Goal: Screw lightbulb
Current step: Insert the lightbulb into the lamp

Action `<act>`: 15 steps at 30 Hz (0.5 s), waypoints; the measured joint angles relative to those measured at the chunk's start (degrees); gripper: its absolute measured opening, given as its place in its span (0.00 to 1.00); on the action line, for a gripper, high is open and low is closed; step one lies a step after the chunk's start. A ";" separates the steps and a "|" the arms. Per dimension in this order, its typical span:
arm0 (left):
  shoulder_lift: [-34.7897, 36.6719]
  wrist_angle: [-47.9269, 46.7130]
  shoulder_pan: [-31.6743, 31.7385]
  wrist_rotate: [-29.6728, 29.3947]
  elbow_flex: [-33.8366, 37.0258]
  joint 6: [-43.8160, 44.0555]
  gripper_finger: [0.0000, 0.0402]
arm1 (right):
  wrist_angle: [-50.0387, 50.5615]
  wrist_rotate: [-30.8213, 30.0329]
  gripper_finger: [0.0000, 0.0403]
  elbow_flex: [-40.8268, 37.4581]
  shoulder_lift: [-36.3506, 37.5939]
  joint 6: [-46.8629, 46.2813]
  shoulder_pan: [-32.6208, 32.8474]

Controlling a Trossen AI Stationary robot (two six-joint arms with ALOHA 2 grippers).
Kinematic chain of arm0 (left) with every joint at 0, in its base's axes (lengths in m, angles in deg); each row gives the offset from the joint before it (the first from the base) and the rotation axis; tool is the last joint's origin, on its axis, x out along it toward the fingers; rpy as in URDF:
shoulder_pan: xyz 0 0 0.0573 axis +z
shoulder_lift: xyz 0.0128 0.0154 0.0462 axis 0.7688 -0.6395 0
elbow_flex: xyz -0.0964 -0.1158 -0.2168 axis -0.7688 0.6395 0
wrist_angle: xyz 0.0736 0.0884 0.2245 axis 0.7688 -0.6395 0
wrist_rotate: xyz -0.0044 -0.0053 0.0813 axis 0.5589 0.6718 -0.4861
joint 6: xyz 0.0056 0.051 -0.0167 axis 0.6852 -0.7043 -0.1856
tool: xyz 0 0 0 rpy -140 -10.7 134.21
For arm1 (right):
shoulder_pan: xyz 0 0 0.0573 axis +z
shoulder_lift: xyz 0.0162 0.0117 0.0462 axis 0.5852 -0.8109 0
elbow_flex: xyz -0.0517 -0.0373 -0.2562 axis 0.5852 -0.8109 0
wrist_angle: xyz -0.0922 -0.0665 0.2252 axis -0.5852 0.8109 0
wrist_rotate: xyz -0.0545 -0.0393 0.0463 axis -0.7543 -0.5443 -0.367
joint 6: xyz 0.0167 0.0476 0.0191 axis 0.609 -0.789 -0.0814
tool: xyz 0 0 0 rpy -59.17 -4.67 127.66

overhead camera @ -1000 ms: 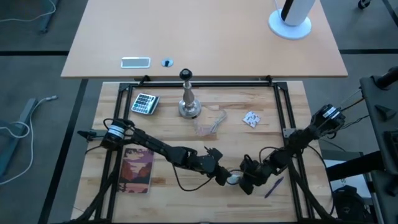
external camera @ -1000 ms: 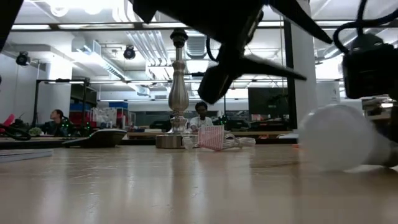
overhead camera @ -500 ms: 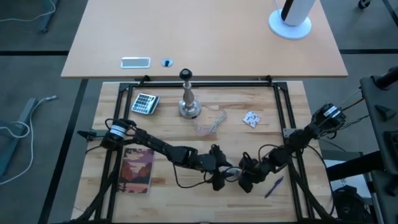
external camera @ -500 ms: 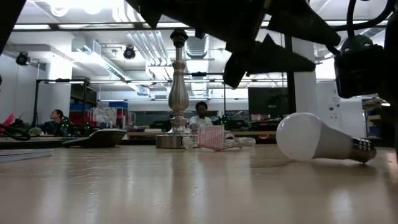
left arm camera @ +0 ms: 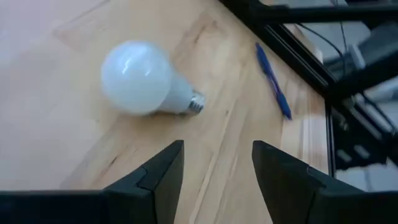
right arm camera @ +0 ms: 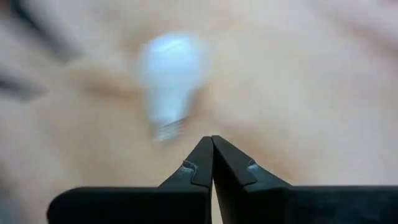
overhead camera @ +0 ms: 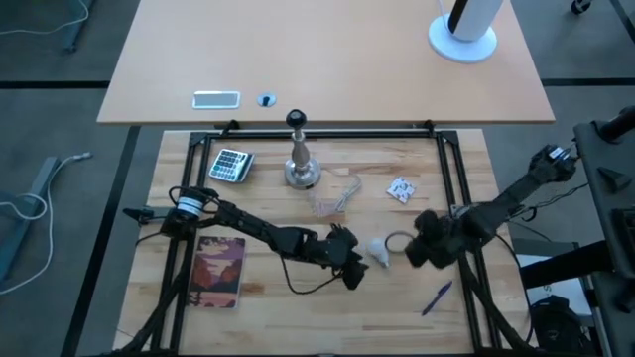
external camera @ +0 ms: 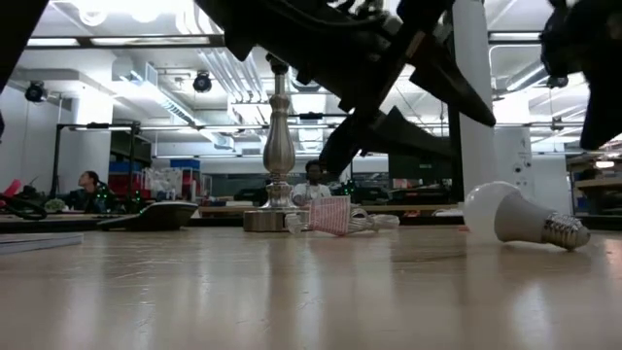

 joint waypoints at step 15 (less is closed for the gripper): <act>-0.02 -0.24 0.14 -0.11 0.13 11.45 0.53 | -21.90 8.71 0.00 -15.54 -0.71 4.17 -9.32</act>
